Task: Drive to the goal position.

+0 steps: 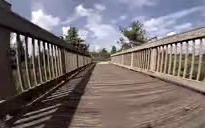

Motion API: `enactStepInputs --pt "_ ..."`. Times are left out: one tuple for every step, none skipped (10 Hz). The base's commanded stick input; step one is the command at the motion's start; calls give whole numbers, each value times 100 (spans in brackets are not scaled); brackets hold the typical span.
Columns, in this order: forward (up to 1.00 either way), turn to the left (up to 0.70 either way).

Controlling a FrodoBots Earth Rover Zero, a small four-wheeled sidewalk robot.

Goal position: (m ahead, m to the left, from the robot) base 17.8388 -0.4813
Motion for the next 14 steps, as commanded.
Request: enactStepInputs --pt "85 0" --pt "85 0" --pt "85 0" --pt "85 0" --pt "85 0" --pt "85 0" --pt "85 0" --pt "85 0" --pt "85 0" --pt "85 0" --pt "85 0" --pt "85 0" --pt "85 0" --pt "85 0"
